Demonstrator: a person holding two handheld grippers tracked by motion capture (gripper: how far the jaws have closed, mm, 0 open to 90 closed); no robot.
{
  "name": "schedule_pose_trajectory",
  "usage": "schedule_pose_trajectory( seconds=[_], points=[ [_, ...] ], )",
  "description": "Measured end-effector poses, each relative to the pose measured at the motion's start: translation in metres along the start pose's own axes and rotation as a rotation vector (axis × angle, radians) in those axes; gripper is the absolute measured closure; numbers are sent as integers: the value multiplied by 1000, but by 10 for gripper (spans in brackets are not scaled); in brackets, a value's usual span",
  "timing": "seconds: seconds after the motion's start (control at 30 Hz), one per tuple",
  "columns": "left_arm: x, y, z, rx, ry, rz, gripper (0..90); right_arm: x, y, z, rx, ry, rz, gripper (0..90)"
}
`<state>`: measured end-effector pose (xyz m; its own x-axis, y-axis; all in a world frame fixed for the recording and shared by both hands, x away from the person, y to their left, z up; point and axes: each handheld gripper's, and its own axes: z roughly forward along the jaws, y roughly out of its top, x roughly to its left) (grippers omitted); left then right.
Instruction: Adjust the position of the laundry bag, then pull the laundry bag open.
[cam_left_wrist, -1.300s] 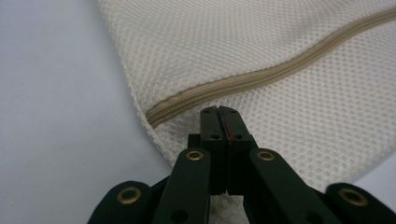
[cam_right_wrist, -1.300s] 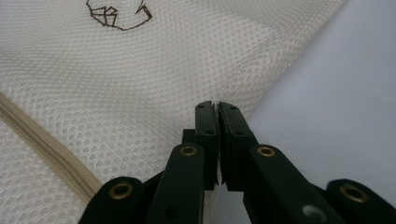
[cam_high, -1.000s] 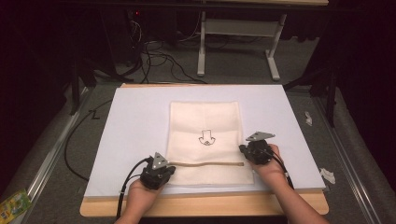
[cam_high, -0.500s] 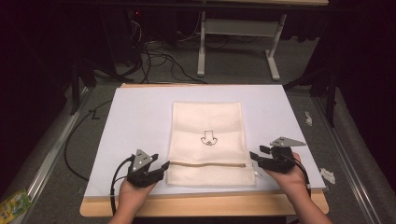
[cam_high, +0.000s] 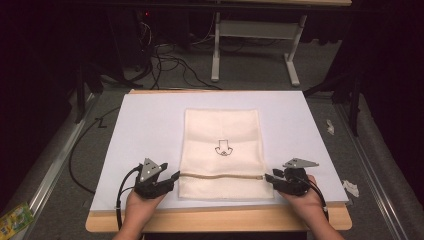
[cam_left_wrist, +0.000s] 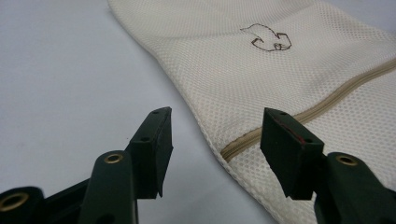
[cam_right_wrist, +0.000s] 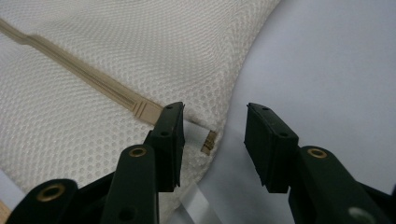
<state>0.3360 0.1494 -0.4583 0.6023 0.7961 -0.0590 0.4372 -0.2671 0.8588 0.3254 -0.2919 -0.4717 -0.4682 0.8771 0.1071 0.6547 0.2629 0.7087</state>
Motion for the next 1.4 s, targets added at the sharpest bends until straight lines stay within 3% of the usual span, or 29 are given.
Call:
schedule_pose_trajectory(
  seconds=[0.1,0.27,0.5,0.67,0.8,0.83,0.93,0.97,1.0,1.03,1.07,1.1,1.2,1.23,1.27,1.33,1.37,1.4],
  points=[
    [1,2,2,6,-7,-11,441,4,-4,1,16,10,-20,605],
    [0,2,3,22,-12,5,437,5,-3,2,18,-2,-35,646],
    [-3,4,-5,17,-22,20,419,6,0,3,31,17,-50,781],
    [-4,5,-6,24,-51,-3,418,6,2,2,29,21,-58,827],
    [-14,8,-6,17,-57,22,419,5,5,-2,6,18,-77,836],
    [-22,11,-5,8,-75,28,419,5,6,-6,-17,17,-96,838],
    [-29,15,-2,-8,-108,11,418,6,8,-11,-41,25,-107,841],
    [-38,19,6,-10,-136,4,419,5,8,-13,-47,33,-109,842],
    [-38,19,6,-10,-136,4,418,5,9,-15,-60,37,-108,843],
    [-49,24,16,0,-145,34,418,5,9,-17,-66,43,-107,844],
    [-49,24,16,0,-145,34,418,5,9,-17,-66,43,-107,844],
    [-60,28,25,8,-161,51,418,5,10,-20,-76,48,-113,844],
    [-71,32,34,2,-187,52,421,3,11,-20,-89,58,-120,844],
    [-83,35,44,-2,-214,51,422,2,11,-20,-88,58,-125,844],
    [-83,35,44,-2,-214,51,423,2,11,-20,-88,58,-125,844],
    [-95,39,54,2,-246,56,431,2,11,-20,-87,59,-126,846],
    [-108,42,64,4,-271,60,437,1,12,-20,-94,55,-125,849],
    [-108,42,64,4,-271,60,444,1,12,-20,-94,55,-125,849]
  ],
)
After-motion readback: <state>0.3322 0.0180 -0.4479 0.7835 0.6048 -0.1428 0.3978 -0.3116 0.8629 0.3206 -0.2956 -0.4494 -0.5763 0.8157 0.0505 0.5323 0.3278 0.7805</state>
